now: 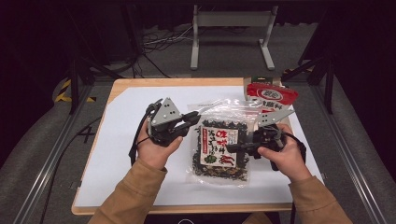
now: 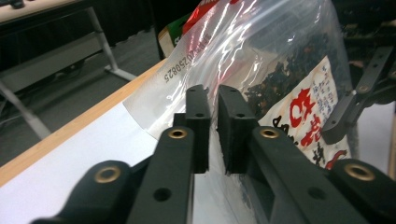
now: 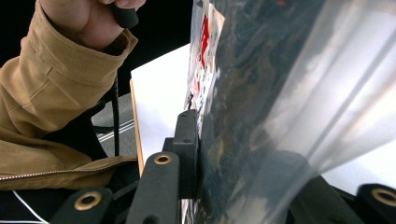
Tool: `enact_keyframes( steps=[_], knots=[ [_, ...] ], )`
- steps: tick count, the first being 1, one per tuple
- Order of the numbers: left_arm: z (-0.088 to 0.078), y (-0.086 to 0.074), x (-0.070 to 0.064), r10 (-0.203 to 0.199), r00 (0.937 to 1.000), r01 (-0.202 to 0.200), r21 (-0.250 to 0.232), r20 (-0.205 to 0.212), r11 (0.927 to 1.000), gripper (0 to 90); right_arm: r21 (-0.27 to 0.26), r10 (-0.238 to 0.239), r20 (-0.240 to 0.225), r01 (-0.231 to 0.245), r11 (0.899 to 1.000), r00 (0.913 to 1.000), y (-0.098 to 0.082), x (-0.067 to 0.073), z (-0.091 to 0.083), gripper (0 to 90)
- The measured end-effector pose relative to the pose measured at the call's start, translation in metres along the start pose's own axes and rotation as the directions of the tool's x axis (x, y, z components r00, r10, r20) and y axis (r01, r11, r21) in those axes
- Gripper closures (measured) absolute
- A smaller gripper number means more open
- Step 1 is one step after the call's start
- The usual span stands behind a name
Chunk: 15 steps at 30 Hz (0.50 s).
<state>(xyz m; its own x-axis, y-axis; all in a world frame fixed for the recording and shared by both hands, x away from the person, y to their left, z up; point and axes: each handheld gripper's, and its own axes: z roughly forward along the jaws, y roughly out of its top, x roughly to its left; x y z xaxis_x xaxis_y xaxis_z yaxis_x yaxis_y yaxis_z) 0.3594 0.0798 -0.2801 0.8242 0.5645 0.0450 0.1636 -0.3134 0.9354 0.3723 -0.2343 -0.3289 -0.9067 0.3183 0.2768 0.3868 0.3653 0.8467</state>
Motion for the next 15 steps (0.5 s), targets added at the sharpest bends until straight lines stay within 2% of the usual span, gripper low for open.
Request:
enact_keyframes(
  steps=[5, 8, 11, 15],
  knots=[
    [-0.006, 0.000, 0.000, -0.017, 0.9998, 0.017, -0.021, 0.008, 0.9996, 74.3, 0.006, -0.010, 0.003, 0.010, 1.000, 0.9999, 0.001, 0.002, -0.002, 72.4],
    [-0.010, -0.001, 0.002, -0.031, 0.9994, 0.031, -0.024, 0.015, 0.9992, 65.6, 0.014, -0.023, 0.022, 0.022, 1.000, 0.9995, 0.002, 0.004, -0.003, 72.4],
    [-0.014, -0.003, 0.002, -0.030, 0.9995, 0.030, -0.021, 0.008, 0.9993, 59.4, -0.003, -0.017, 0.040, 0.017, 1.000, 0.9991, 0.003, 0.003, -0.009, 72.4],
    [-0.018, -0.007, 0.005, -0.037, 0.9993, 0.037, -0.011, 0.003, 0.9992, 58.2, -0.022, -0.020, 0.069, 0.021, 1.000, 0.9975, 0.005, 0.003, -0.019, 72.3]
  ],
)
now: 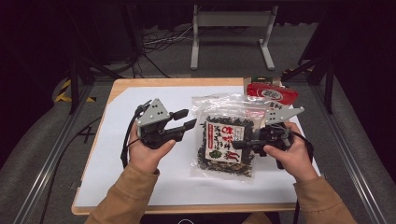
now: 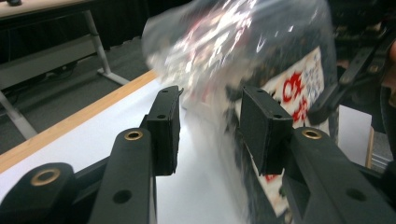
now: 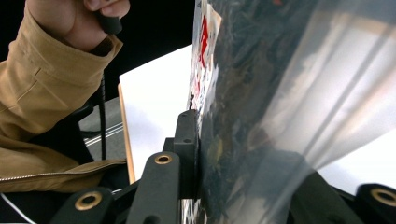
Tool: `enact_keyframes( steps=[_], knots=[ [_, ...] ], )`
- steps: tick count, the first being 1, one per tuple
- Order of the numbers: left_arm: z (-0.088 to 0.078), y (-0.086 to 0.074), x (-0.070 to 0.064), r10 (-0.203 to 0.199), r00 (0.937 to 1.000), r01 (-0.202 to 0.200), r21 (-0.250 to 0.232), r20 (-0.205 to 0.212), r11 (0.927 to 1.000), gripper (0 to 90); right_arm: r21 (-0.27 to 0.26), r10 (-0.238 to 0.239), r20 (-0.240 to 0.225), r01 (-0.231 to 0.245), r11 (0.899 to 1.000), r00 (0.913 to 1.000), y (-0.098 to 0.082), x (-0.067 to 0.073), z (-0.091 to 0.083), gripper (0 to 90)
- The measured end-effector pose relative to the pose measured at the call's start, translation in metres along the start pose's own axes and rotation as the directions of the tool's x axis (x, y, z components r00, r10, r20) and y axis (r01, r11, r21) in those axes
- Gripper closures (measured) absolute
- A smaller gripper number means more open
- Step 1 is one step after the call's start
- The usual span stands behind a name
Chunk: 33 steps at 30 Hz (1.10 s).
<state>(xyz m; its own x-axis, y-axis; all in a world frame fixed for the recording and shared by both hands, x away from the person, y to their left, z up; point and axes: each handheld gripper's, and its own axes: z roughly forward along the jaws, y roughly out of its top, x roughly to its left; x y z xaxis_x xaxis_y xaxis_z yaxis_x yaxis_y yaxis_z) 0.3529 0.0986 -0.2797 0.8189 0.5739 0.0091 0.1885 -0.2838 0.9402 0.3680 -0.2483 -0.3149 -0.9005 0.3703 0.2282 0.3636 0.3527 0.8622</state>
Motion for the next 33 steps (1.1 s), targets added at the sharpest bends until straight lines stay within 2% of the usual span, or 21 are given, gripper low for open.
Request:
enact_keyframes(
  steps=[9, 12, 19, 25, 28, 29, 30, 33],
  knots=[
    [-0.008, -0.018, 0.012, -0.029, 0.9991, 0.030, 0.033, -0.030, 0.9990, 55.3, -0.027, -0.013, 0.063, 0.015, 1.000, 0.9979, 0.007, -0.002, -0.021, 72.3],
    [-0.011, -0.028, 0.017, -0.050, 0.9978, 0.052, 0.043, -0.043, 0.9977, 55.2, -0.048, -0.020, 0.091, 0.024, 0.999, 0.9957, 0.012, -0.003, -0.032, 72.3],
    [-0.012, -0.044, 0.024, -0.080, 0.9959, 0.083, 0.061, -0.042, 0.9947, 54.3, -0.067, -0.038, 0.140, 0.048, 0.997, 0.9894, 0.020, -0.004, -0.049, 72.3],
    [-0.013, -0.052, 0.030, -0.078, 0.9959, 0.081, 0.077, -0.046, 0.9937, 50.8, -0.079, -0.045, 0.171, 0.059, 0.995, 0.9843, 0.026, -0.005, -0.060, 72.2],
    [-0.015, -0.055, 0.034, -0.094, 0.9951, 0.096, 0.093, -0.032, 0.9910, 48.8, -0.085, -0.050, 0.188, 0.067, 0.994, 0.9808, 0.029, -0.005, -0.066, 72.2],
    [-0.016, -0.057, 0.036, -0.084, 0.9958, 0.087, 0.093, -0.036, 0.9919, 48.4, -0.084, -0.054, 0.194, 0.071, 0.994, 0.9794, 0.030, -0.005, -0.068, 72.2],
    [-0.016, -0.058, 0.036, -0.102, 0.9942, 0.105, 0.094, -0.035, 0.9900, 48.2, -0.085, -0.058, 0.202, 0.076, 0.993, 0.9777, 0.032, -0.005, -0.070, 72.2],
    [-0.016, -0.063, 0.040, -0.106, 0.9937, 0.109, 0.107, -0.037, 0.9882, 46.5, -0.087, -0.063, 0.223, 0.085, 0.993, 0.9728, 0.035, -0.005, -0.076, 72.2]
  ],
)
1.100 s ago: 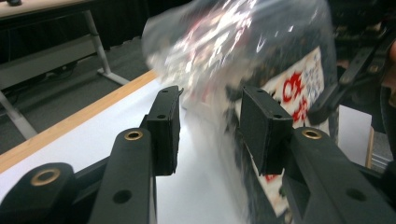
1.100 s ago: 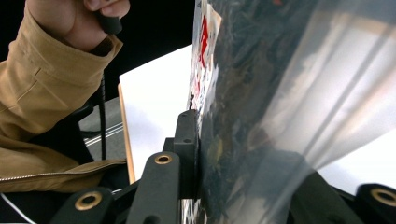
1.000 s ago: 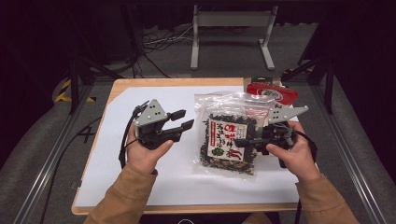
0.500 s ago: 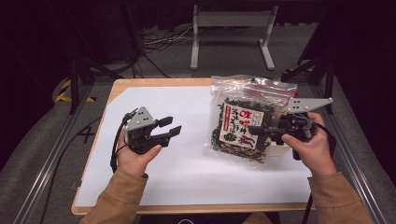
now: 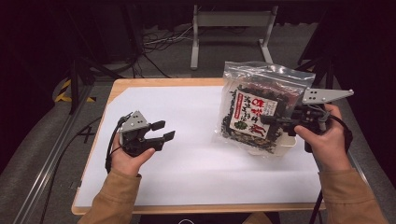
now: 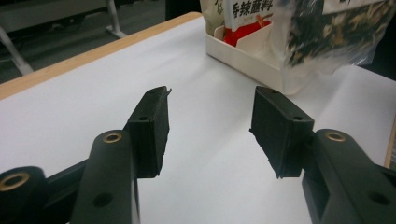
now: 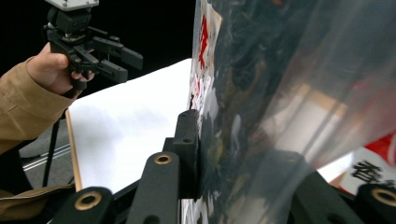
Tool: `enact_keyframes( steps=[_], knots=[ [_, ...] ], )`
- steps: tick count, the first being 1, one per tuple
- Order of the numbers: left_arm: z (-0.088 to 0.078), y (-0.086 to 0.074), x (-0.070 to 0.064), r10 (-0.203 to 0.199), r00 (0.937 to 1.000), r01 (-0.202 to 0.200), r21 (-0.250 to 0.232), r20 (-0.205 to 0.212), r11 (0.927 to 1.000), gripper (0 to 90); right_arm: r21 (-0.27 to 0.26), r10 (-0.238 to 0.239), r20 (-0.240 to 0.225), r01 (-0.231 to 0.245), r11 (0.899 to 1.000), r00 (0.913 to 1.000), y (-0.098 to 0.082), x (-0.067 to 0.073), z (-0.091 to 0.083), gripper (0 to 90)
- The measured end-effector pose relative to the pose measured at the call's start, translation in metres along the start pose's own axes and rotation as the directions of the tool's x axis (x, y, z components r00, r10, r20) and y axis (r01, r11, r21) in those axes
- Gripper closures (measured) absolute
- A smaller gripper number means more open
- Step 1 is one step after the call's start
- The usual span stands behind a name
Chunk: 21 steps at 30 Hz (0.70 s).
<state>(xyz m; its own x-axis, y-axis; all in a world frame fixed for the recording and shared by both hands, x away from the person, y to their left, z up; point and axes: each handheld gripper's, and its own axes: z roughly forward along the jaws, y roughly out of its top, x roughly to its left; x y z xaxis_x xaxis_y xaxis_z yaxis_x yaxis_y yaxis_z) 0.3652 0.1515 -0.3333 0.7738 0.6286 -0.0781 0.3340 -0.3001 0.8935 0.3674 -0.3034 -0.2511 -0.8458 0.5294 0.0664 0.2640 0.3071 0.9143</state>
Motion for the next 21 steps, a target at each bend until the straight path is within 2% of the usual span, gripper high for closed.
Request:
enact_keyframes(
  steps=[12, 14, 20, 21],
  knots=[
    [-0.002, -0.012, 0.016, -0.018, 0.9995, 0.019, 0.011, -0.025, 0.9998, 44.9, -0.012, -0.037, 0.087, 0.038, 0.999, 0.9956, 0.008, -0.016, -0.018, 72.2],
    [-0.002, -0.013, 0.016, -0.029, 0.9992, 0.029, 0.013, -0.027, 0.9995, 44.9, -0.015, -0.044, 0.101, 0.045, 0.999, 0.9940, 0.009, -0.019, -0.020, 72.2],
    [-0.002, -0.014, 0.018, -0.018, 0.9993, 0.018, 0.014, -0.032, 0.9997, 44.6, -0.028, -0.053, 0.132, 0.058, 0.998, 0.9898, 0.008, -0.030, -0.024, 72.1],
    [-0.002, -0.014, 0.018, -0.028, 0.9990, 0.028, 0.010, -0.034, 0.9995, 44.6, -0.028, -0.054, 0.137, 0.058, 0.998, 0.9891, 0.008, -0.031, -0.025, 72.1]
  ],
)
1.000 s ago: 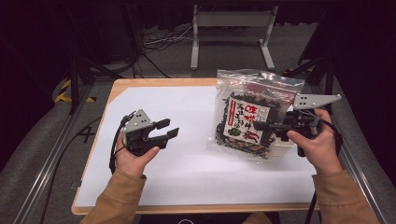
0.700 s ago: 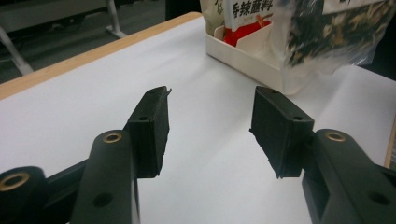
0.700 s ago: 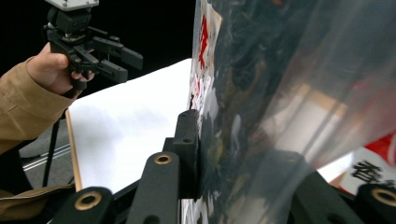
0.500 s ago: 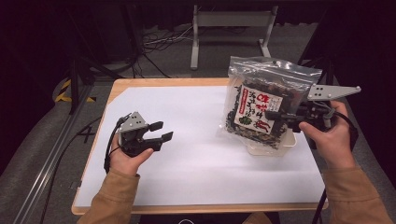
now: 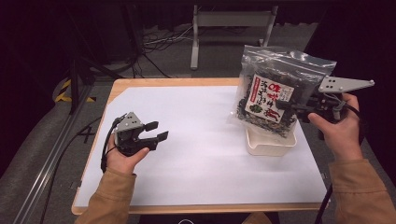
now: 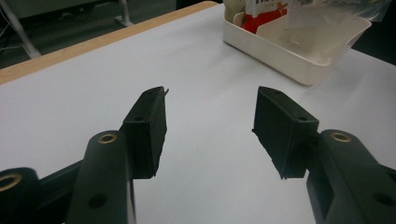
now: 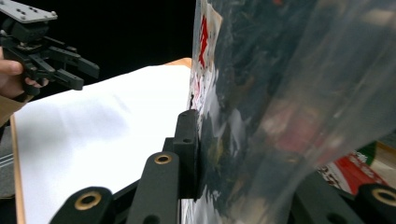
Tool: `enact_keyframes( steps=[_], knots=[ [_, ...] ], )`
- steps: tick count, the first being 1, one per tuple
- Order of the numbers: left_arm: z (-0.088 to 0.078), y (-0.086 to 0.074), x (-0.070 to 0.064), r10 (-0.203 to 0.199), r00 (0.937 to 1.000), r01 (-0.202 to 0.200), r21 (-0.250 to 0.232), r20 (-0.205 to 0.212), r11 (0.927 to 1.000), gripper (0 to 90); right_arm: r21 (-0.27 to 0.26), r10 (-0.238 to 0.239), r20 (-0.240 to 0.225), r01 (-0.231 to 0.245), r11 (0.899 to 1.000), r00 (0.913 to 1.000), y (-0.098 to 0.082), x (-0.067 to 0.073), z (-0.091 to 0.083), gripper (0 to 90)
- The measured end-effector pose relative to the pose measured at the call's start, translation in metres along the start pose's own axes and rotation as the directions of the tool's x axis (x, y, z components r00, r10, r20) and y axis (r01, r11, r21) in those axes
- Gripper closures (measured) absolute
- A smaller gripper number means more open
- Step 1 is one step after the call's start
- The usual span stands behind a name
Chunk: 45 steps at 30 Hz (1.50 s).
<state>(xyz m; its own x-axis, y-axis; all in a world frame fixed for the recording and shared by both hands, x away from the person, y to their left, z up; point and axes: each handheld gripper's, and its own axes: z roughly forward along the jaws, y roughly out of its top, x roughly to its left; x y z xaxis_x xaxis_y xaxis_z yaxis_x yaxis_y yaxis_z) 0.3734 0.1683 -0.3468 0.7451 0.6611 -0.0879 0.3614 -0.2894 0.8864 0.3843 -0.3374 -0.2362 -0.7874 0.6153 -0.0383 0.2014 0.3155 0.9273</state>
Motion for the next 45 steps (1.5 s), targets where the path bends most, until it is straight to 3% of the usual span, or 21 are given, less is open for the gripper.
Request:
enact_keyframes(
  steps=[10, 19, 45],
  knots=[
    [-0.001, -0.002, 0.003, -0.007, 1.0000, 0.007, -0.001, -0.006, 1.0000, 44.5, 0.007, -0.059, 0.076, 0.059, 0.998, 0.9954, -0.005, -0.010, -0.002, 72.0],
    [-0.002, -0.003, 0.005, -0.004, 1.0000, 0.004, 0.003, -0.007, 1.0000, 44.5, 0.037, -0.088, 0.155, 0.083, 0.996, 0.9840, -0.015, -0.013, 0.000, 72.0],
    [0.000, -0.005, 0.004, -0.019, 0.9998, 0.019, 0.013, -0.001, 0.9997, 44.2, 0.102, -0.059, 0.218, 0.037, 0.994, 0.9742, -0.050, -0.020, 0.017, 71.8]
  ],
)
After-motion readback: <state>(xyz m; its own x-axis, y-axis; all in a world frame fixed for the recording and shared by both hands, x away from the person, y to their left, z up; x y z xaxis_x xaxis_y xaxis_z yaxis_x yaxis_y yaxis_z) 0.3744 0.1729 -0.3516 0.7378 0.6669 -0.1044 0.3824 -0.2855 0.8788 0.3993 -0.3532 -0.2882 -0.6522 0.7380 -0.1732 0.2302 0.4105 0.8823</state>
